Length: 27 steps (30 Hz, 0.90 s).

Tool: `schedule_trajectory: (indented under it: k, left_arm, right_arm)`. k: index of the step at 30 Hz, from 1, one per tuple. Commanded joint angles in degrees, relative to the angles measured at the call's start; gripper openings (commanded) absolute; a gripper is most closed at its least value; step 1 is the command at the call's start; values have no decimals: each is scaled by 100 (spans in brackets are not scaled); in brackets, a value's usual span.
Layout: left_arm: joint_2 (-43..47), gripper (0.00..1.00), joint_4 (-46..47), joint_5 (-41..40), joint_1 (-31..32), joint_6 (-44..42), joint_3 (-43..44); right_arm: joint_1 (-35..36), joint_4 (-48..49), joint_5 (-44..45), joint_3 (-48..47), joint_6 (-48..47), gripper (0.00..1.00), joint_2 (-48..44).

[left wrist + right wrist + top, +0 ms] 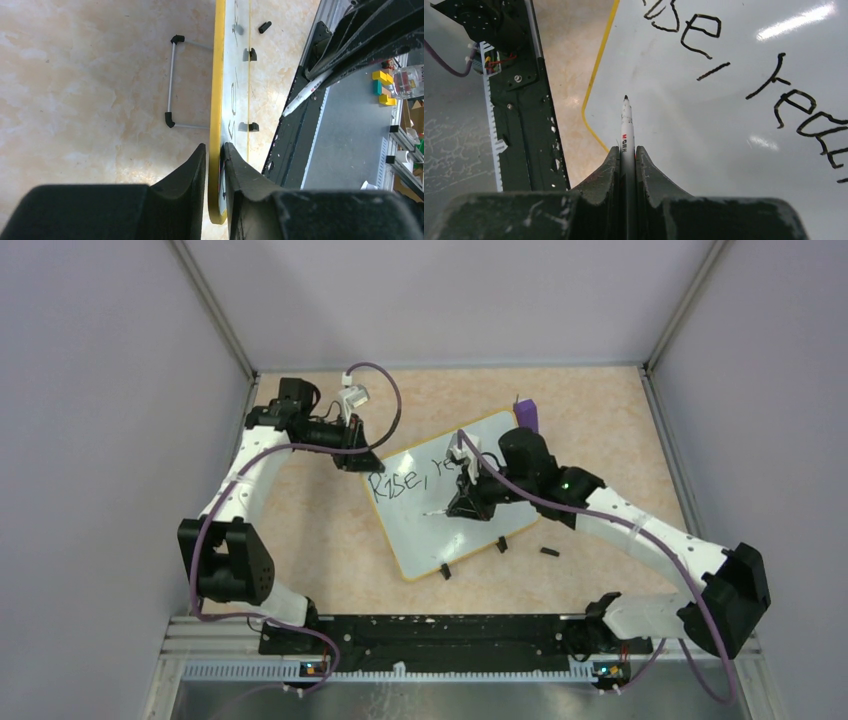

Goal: Write a sentence on the whiteboard

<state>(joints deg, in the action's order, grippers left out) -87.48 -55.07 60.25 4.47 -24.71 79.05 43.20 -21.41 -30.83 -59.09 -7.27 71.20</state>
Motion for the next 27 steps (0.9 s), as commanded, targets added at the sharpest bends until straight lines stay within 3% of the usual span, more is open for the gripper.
schedule_trajectory:
  k: [1,15,27]
  left_arm:
    - [145,22,17,180,-25,-61,-15]
    - [92,1,81,195,-24,36,-63]
    - [50,0,89,192,-23,45,-61]
  right_arm:
    - [301,734,259,77,35,0,-85]
    - [840,865,1059,171,-294,0,207]
    - [845,983,1513,360,-373,0,82]
